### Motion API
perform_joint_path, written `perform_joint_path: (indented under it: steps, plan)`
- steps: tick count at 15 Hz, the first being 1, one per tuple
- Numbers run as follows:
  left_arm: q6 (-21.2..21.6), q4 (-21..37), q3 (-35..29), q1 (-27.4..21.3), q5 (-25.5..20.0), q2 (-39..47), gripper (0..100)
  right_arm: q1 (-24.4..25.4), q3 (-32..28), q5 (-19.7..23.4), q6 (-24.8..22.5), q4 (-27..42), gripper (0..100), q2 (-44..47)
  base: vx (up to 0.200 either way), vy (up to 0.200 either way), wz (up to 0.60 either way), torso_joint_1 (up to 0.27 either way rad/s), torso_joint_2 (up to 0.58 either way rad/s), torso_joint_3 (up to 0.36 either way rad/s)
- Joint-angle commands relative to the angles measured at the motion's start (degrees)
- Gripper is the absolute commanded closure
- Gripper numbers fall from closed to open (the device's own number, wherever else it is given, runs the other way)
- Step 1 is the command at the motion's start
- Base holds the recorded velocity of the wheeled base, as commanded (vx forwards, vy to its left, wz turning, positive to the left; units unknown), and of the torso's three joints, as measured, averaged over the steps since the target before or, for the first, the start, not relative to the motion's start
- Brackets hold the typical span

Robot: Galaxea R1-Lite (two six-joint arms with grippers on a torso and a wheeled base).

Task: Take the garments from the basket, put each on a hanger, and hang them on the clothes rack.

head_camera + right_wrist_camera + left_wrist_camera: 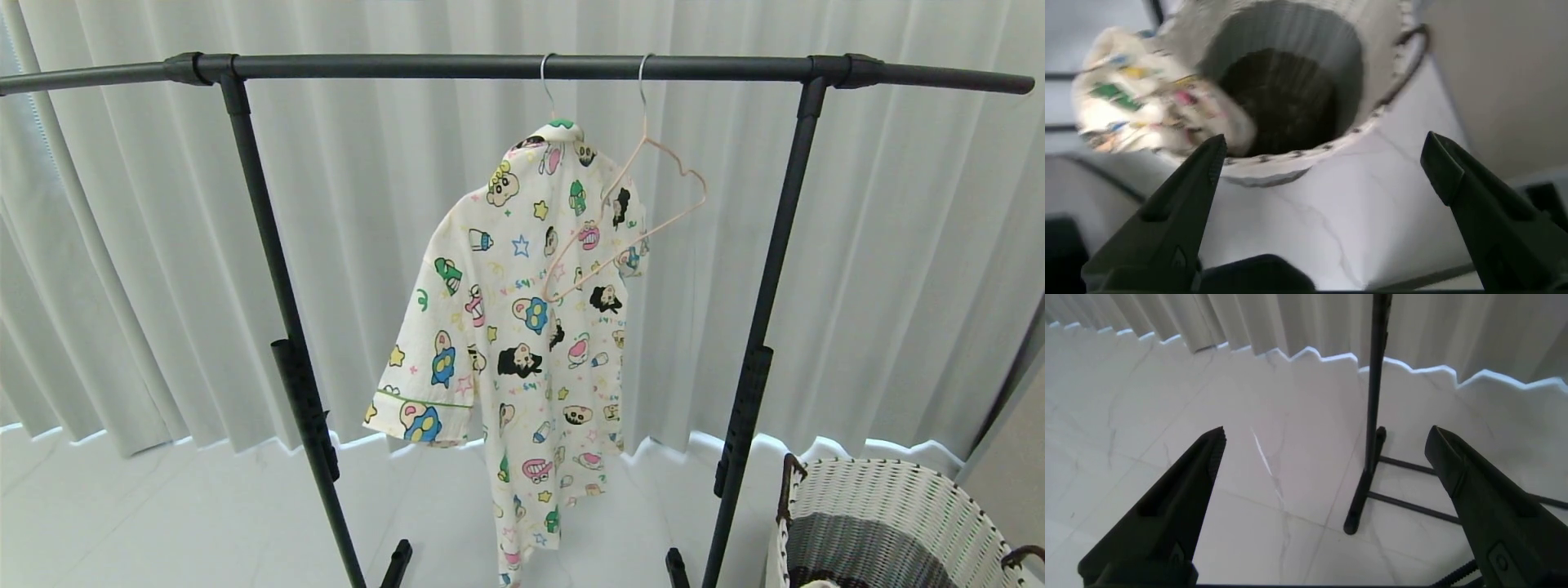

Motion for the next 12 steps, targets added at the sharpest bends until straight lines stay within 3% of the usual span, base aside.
perform_joint_path:
  steps: [1, 3, 5, 8, 9, 12]
  plan:
    - [0.0, 0.0, 0.0, 0.4, 0.0, 0.0, 0, 1.0, -0.7, 6.7, -2.9, 0.2, 0, 2.2, 0.000, 0.000, 0.00, 0.000, 0.00, 0.000]
    - [0.0, 0.0, 0.0, 0.4, 0.0, 0.0, 0, 1.2, -1.5, 12.9, -8.8, -0.3, 0, 8.0, 0.000, 0.000, 0.00, 0.000, 0.00, 0.000]
    - [0.0, 0.0, 0.0, 0.4, 0.0, 0.0, 0, 1.3, -5.7, 16.2, -9.9, -2.3, 0, 18.9, 0.000, 0.000, 0.00, 0.000, 0.00, 0.000]
    - [-0.3, 0.0, 0.0, 0.3, 0.0, 0.2, 0, 1.4, -12.1, 16.2, -9.8, -11.1, 0, 37.0, 0.000, 0.000, 0.00, 0.000, 0.00, 0.000]
    - [-2.3, 0.0, 0.0, 0.2, 0.0, 1.0, 0, 1.9, -13.5, 15.0, -9.8, -13.1, 0, 43.2, 0.000, 0.000, 0.00, 0.000, 0.00, 0.000]
    - [-3.7, 0.0, 0.0, -0.1, -1.3, 1.6, 0, 3.6, -18.5, 13.9, -9.6, -13.3, 0, 52.8, 0.000, 0.000, 0.00, 0.000, 0.00, 0.000]
